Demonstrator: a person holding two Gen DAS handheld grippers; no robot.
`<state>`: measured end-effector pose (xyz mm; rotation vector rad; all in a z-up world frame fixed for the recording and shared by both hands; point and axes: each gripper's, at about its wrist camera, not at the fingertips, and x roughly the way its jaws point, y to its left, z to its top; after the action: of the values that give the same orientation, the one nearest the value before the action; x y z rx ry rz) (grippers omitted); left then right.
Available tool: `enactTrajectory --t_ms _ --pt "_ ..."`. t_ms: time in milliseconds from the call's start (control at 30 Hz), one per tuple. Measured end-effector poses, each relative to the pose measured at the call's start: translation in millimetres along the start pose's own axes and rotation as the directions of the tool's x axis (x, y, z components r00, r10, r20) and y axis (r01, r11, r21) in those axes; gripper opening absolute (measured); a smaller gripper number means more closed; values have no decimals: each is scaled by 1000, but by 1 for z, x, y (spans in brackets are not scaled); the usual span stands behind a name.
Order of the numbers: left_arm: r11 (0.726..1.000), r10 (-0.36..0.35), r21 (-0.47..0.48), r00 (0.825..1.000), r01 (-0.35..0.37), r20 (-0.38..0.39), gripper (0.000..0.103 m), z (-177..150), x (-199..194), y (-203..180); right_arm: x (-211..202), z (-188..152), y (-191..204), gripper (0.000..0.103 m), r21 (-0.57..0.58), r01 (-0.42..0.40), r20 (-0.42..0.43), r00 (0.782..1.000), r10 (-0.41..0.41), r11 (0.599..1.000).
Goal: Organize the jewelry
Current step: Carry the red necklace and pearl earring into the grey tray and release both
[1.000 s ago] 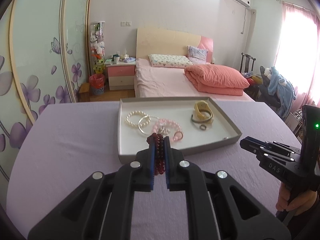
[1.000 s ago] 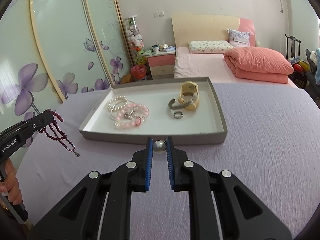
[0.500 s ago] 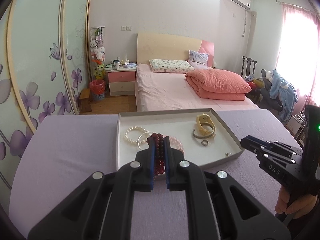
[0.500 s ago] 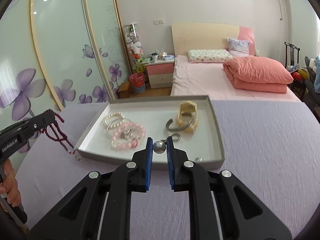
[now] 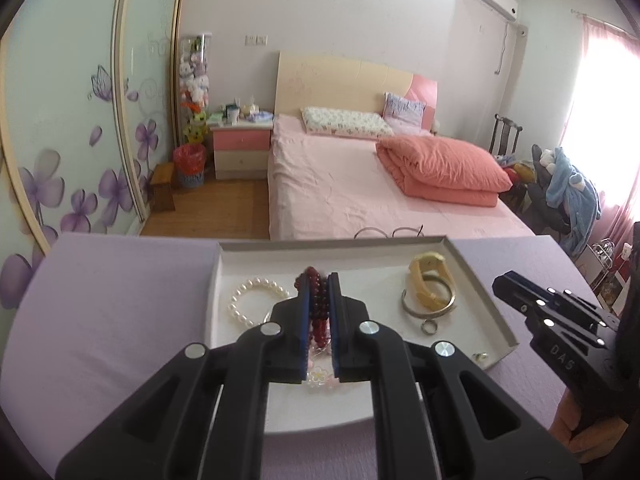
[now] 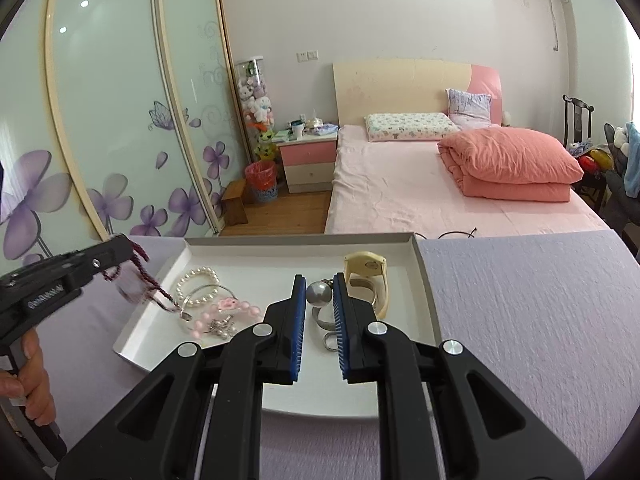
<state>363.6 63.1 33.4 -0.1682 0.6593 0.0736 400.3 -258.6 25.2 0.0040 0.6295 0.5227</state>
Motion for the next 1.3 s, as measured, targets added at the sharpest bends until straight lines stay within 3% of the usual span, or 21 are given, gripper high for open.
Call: enactTrajectory --t_ms 67,233,400,467,867,933,1000,1100,1300 --pt "1000 -1 -11 1000 1 -25 11 -5 13 1 5 -3 -1 14 4 2 -12 1000 -2 1000" --pt "999 13 -35 1000 -14 -20 38 -13 17 9 13 -8 -2 14 3 13 -32 999 -13 1000" --pt "998 42 -49 999 -40 31 74 -20 0 17 29 -15 -4 14 -2 33 -68 997 -33 999" --pt "997 54 -55 997 -51 52 81 -23 -8 20 34 -18 -4 14 -3 40 -79 996 -40 999" --pt "997 41 -60 998 -38 54 92 -38 -20 24 49 -17 1 15 -12 58 -97 994 -59 998" --pt "997 37 -63 998 -34 50 94 -39 -20 25 48 -18 3 22 -14 59 -91 994 -60 998" --pt "997 38 -63 998 -35 50 95 -40 -20 26 45 -18 3 60 -13 71 -74 995 -72 997" --pt "997 35 -64 998 -32 46 97 -42 -20 27 40 -17 5 67 -31 84 -42 995 -85 996" --pt "997 28 -66 999 -26 32 98 -48 -17 30 38 -16 8 92 -32 89 -24 996 -90 996"
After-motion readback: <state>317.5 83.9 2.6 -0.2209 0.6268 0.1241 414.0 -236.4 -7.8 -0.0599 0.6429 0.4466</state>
